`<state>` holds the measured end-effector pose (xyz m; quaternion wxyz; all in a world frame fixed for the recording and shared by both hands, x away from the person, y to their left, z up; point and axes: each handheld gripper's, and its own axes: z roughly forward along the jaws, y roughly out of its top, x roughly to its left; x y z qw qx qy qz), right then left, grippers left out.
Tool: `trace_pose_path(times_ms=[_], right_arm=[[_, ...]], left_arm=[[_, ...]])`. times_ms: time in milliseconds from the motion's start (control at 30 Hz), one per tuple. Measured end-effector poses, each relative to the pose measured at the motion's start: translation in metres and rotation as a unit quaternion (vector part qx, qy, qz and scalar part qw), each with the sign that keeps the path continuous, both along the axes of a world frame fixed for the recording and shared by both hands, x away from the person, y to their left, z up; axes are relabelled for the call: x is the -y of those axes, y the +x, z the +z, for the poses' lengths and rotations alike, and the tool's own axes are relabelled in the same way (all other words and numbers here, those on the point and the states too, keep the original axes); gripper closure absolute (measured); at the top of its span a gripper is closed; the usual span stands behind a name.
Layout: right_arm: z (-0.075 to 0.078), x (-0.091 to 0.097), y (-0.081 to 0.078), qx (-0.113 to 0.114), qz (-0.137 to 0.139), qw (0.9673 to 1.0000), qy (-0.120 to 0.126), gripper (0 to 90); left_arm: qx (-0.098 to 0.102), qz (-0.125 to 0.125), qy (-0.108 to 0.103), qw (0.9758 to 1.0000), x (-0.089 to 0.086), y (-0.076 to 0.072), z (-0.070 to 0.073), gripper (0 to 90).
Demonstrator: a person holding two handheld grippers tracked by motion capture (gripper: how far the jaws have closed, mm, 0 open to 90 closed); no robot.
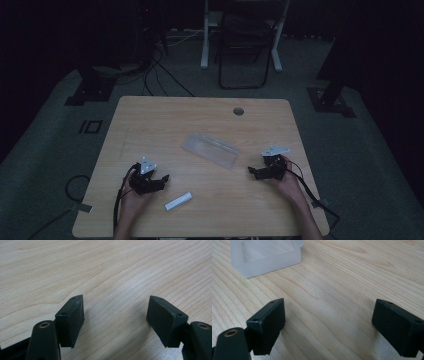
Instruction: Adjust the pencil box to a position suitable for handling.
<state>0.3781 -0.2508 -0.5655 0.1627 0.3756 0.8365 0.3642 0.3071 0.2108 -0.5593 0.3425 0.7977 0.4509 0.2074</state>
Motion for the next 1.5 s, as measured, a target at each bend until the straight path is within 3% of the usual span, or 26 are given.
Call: trace_pose_path(times_ms=[433, 667, 767, 900, 1000, 1133, 1267, 1300, 1367, 1500], right_arm=[[0.0, 0.0, -0.002, 0.0, 0.003, 1.0, -0.001, 11.7], [0.003, -0.003, -0.005, 0.002, -0.007, 1.0, 0.004, 22.2], [0.009, -0.011, -0.009, 0.013, -0.005, 0.9999, 0.003, 26.4], [0.017, -0.024, -0.011, 0.016, 0.002, 0.9996, 0.023, 32.5], [0.018, -0.035, -0.01, 0.009, 0.006, 0.9993, 0.037, 28.9], [0.019, -0.052, -0.008, 0.011, 0.008, 0.9994, 0.03, 25.1], [0.023, -0.062, -0.002, 0.008, -0.009, 0.9985, 0.054, 25.7], [0.023, -0.065, -0.001, 0.007, -0.013, 0.9985, 0.053, 26.7], [0.022, -0.069, 0.002, 0.006, -0.023, 0.9988, 0.043, 36.9], [0.016, -0.072, 0.011, -0.016, -0.035, 0.9986, 0.038, 52.3]], left_arm=[[-0.004, 0.007, 0.001, 1.0, 0.001, -0.003, 0.002, 36.0], [-0.006, 0.009, 0.003, 0.9999, 0.001, -0.006, 0.002, 37.1], [-0.005, 0.009, 0.003, 0.9999, 0.001, -0.006, 0.002, 37.1], [-0.005, 0.009, 0.003, 0.9999, 0.001, -0.005, 0.002, 37.1], [-0.004, 0.009, 0.002, 1.0, 0.001, -0.005, 0.002, 37.1], [-0.003, 0.008, 0.002, 1.0, 0.001, -0.005, 0.002, 37.1], [-0.003, 0.008, 0.001, 1.0, 0.001, -0.005, 0.001, 37.1], [-0.002, 0.008, 0.0, 1.0, 0.001, -0.005, 0.001, 37.0], [-0.002, 0.008, 0.0, 1.0, 0.001, -0.004, 0.001, 37.0], [-0.003, 0.008, 0.001, 1.0, 0.001, -0.004, 0.001, 37.1]])
